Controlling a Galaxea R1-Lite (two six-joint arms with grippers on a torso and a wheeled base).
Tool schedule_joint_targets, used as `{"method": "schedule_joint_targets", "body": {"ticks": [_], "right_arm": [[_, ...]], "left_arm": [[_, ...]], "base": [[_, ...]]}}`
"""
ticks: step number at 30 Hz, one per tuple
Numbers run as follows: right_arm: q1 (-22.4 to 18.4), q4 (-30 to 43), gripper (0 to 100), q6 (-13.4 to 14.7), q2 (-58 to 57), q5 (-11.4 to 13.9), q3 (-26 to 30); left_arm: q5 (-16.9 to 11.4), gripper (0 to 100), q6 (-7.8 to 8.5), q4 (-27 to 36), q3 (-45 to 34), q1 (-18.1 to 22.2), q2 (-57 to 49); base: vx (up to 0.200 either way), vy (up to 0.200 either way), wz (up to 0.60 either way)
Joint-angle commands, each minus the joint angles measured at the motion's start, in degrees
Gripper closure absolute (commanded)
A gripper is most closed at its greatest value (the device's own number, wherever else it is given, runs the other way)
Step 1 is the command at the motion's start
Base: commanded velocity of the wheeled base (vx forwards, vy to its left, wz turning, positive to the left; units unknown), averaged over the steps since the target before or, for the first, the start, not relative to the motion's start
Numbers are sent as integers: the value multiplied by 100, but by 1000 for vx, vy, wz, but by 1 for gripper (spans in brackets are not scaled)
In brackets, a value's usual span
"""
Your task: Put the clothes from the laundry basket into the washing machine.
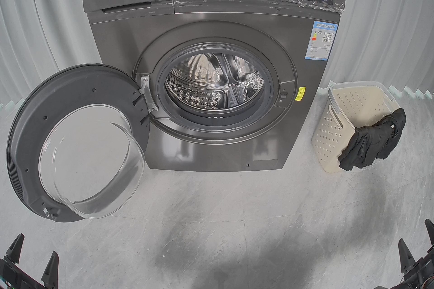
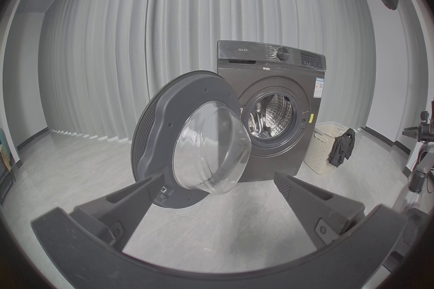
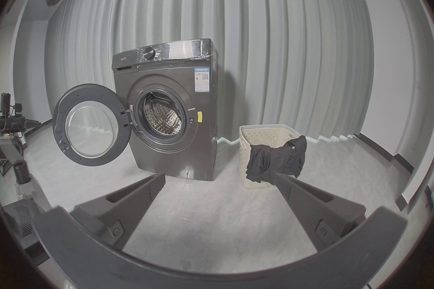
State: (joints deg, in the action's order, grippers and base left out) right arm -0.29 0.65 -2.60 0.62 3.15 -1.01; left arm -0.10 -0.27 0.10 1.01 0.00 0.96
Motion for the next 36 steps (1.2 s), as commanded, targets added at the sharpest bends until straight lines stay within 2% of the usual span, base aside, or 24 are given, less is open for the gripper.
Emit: {"method": "schedule_joint_targets", "body": {"ticks": [1, 3, 12, 24, 36], "right_arm": [[20, -12, 0, 181, -62, -7, 84], [12, -12, 0, 189, -62, -77, 84], [12, -12, 0, 189, -62, -77, 84], [12, -12, 0, 189, -62, -77, 84], [12, -12, 0, 189, -62, -77, 92]], "left_arm": [[-8, 0, -17, 8, -92, 0, -88], [-8, 0, -17, -1, -92, 0, -88], [1, 0, -43, -1, -92, 0, -88], [-8, 0, -26, -1, -92, 0, -88], [1, 0, -26, -1, -92, 0, -88]], "base": [[0, -200, 0], [0, -200, 0], [0, -200, 0], [0, 0, 0], [0, -200, 0]]}}
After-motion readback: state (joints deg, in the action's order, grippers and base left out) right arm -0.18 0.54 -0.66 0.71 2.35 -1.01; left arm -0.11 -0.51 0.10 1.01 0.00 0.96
